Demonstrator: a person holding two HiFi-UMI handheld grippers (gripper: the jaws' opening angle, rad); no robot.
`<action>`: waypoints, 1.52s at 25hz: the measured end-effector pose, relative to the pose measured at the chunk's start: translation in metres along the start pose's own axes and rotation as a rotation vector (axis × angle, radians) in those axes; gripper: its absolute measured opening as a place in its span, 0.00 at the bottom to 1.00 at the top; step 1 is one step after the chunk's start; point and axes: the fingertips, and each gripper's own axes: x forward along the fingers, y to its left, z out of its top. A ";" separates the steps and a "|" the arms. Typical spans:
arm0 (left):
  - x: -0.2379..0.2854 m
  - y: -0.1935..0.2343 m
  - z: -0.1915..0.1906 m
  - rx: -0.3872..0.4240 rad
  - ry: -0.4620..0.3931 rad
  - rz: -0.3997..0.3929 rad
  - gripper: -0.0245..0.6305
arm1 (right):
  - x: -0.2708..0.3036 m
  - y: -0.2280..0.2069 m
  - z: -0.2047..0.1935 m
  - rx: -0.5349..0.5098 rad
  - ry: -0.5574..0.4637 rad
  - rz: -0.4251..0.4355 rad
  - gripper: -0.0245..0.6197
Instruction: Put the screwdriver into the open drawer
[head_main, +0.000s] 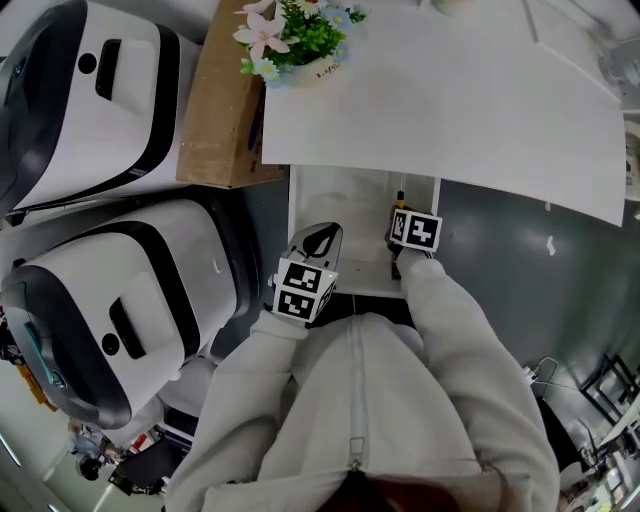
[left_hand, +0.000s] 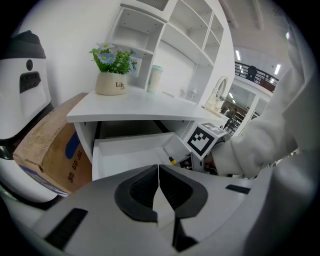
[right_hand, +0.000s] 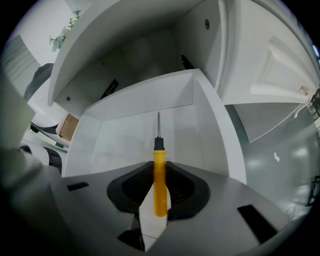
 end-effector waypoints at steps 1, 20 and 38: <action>0.001 -0.001 -0.002 -0.006 0.004 0.005 0.07 | 0.003 -0.001 -0.001 0.002 0.003 -0.009 0.18; 0.005 -0.001 -0.010 -0.023 0.020 0.050 0.07 | 0.020 -0.011 -0.006 0.171 0.025 -0.057 0.18; -0.020 0.004 0.007 -0.017 -0.056 0.070 0.07 | -0.010 0.007 0.007 0.246 -0.032 0.087 0.46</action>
